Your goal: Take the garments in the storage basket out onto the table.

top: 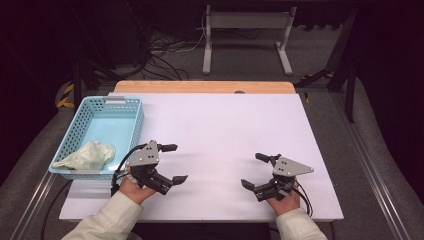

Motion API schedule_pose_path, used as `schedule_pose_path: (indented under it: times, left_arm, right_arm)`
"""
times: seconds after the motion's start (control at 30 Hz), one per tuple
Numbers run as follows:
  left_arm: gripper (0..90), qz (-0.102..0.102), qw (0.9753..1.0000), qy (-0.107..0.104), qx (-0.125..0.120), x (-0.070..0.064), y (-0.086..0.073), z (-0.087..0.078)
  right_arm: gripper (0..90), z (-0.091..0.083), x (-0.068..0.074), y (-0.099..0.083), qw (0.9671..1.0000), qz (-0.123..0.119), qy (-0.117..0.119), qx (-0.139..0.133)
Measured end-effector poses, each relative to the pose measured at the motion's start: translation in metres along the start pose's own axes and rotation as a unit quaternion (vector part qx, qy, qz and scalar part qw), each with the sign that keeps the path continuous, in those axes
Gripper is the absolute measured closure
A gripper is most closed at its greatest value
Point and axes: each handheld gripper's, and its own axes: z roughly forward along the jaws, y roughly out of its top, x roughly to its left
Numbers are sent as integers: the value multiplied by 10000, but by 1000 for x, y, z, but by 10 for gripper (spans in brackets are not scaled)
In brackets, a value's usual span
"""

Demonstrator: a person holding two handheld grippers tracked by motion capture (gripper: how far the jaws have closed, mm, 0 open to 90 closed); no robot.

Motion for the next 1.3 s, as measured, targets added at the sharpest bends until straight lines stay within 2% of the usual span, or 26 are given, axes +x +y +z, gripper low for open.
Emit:
schedule_pose_path:
  times: [0.13,0.23,0.7,1.3]
  left_arm:
    - [39,46,10000,-2,26,2,3,-2]
    - [39,72,9999,12,134,7,8,-6]
    - [43,47,9993,88,370,23,17,-21]
    - [44,-65,9973,473,558,49,20,-52]
  right_arm:
    - [1,0,0,0,10000,4,3,-1]
    - [1,0,0,0,10000,14,3,-6]
    - [1,1,0,0,10000,23,0,8]
    - [1,1,0,0,10000,22,8,26]
